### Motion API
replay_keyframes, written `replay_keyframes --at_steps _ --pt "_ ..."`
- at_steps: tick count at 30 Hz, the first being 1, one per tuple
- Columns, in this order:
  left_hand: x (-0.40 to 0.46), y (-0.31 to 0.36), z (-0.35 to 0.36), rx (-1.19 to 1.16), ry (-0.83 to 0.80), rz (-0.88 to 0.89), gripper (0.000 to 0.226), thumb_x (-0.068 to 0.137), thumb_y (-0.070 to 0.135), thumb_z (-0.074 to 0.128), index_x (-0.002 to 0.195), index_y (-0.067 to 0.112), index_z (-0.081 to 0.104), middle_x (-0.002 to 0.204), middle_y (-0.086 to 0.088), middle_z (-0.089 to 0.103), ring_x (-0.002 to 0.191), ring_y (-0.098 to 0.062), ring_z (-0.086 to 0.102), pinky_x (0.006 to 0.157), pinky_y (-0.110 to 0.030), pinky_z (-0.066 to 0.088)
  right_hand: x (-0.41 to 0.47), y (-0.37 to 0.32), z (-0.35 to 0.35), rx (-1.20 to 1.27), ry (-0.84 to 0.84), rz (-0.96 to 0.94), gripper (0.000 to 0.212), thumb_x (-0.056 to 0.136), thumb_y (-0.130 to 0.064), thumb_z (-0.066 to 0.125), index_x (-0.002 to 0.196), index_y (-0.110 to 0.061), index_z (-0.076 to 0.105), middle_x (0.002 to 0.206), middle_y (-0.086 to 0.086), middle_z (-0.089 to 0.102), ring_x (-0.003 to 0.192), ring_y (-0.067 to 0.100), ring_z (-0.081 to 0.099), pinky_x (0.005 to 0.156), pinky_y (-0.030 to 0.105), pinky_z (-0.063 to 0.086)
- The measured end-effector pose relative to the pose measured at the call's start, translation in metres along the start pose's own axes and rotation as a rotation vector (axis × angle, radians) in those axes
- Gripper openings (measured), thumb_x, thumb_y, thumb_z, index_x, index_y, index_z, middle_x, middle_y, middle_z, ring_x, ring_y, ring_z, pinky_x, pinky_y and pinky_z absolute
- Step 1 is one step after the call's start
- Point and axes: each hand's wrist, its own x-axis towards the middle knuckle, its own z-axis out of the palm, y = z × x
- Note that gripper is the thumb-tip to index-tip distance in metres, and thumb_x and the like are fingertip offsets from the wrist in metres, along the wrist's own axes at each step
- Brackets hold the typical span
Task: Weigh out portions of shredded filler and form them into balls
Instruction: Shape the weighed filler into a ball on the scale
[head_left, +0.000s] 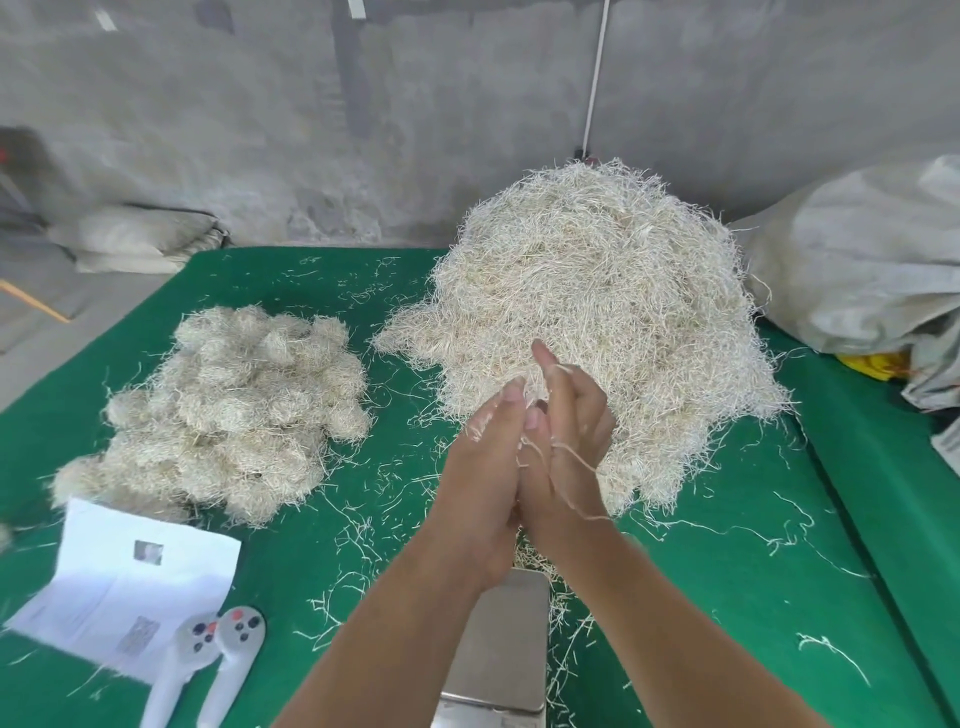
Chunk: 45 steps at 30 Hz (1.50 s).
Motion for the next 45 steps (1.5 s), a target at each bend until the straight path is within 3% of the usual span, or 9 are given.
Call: replay_keyframes --at_steps 4,7,10,15,22,27,35,40,45 --pt "0.012 -0.010 0.003 0.026 0.221 0.149 0.027 0.102 0.052 0.055 0.099 0.035 0.075 0.079 0.012 0.077 0.082 -0.007 0.076 0.079 -0.039 0.057 0.005 0.005 -0.018 0.096 -0.483 0.207 0.058 0.101 -0.052 0.035 0.153 -0.064 0.013 0.159 -0.021 0.019 0.143 -0.002 0.017 0.113 0.029 0.023" --pt "0.018 -0.014 -0.003 0.197 0.310 0.457 0.025 0.101 0.046 0.048 0.102 0.037 0.071 0.093 0.004 0.075 0.094 -0.018 0.073 0.086 -0.048 0.058 0.007 -0.008 -0.029 0.547 -0.630 0.569 0.052 0.095 -0.040 0.066 0.145 -0.052 0.051 0.164 -0.002 0.039 0.146 0.003 0.034 0.123 0.033 0.032" --pt "0.012 -0.027 0.001 0.512 0.034 0.609 0.039 0.105 0.053 0.039 0.144 0.050 0.044 0.118 0.031 0.057 0.114 0.011 0.053 0.088 -0.017 0.045 0.021 -0.013 -0.038 1.028 -0.432 1.014 0.053 0.082 -0.072 0.070 0.114 -0.031 0.080 0.119 0.007 0.076 0.104 0.028 0.076 0.089 0.048 0.060" --pt "0.014 -0.028 0.002 0.283 0.066 0.351 0.077 0.073 0.102 0.024 0.145 0.077 0.010 0.142 0.051 0.013 0.139 0.021 -0.003 0.121 -0.051 0.014 0.007 -0.014 -0.019 0.482 -0.249 0.581 0.032 0.104 -0.039 0.057 0.091 -0.019 0.078 0.091 0.019 0.073 0.086 0.038 0.072 0.073 0.050 0.063" --pt "0.012 -0.034 0.003 -0.013 0.145 0.239 0.030 0.086 0.072 0.056 0.116 0.073 0.053 0.142 0.032 0.051 0.119 0.011 0.057 0.104 -0.038 0.049 0.002 0.004 -0.002 0.399 -0.244 0.491 0.054 0.096 -0.046 0.056 0.055 -0.014 0.046 0.050 -0.002 0.036 0.049 0.016 0.033 0.045 0.026 0.030" --pt "0.009 -0.034 0.004 -0.082 0.107 0.055 0.052 0.091 0.069 0.055 0.106 0.023 0.073 0.112 -0.006 0.072 0.108 -0.017 0.070 0.107 -0.050 0.052 0.004 0.008 0.003 0.334 -0.246 0.362 0.053 0.104 -0.039 0.048 0.053 -0.024 0.044 0.047 -0.009 0.036 0.046 0.010 0.032 0.045 0.024 0.028" --pt "0.032 -0.031 -0.011 -0.057 0.155 0.104 0.043 0.101 0.053 0.055 0.112 0.016 0.073 0.096 -0.005 0.078 0.094 -0.024 0.075 0.084 -0.039 0.059 0.017 0.009 0.007 -0.001 -0.443 0.122 0.070 0.092 -0.078 0.014 0.145 -0.044 0.045 0.145 -0.013 0.043 0.137 0.010 0.042 0.116 0.048 0.036" --pt "0.055 -0.019 -0.048 0.181 0.291 0.188 0.050 0.090 0.069 0.054 0.078 0.022 0.068 0.067 0.002 0.062 0.060 -0.013 0.061 0.060 -0.027 0.054 0.005 0.024 0.009 0.279 -0.749 0.312 0.075 0.082 -0.096 0.031 0.149 -0.069 0.013 0.157 -0.032 0.025 0.141 -0.007 0.035 0.098 0.022 0.037" --pt "0.082 -0.008 -0.139 0.860 0.281 0.321 0.052 0.094 0.032 0.057 0.141 0.034 0.033 0.138 0.007 0.033 0.129 -0.012 0.038 0.115 -0.043 0.039 0.008 0.049 0.010 0.212 -0.791 0.332 0.074 0.075 -0.097 0.035 0.142 -0.065 0.028 0.135 -0.030 0.053 0.104 -0.021 0.056 0.074 0.011 0.046"
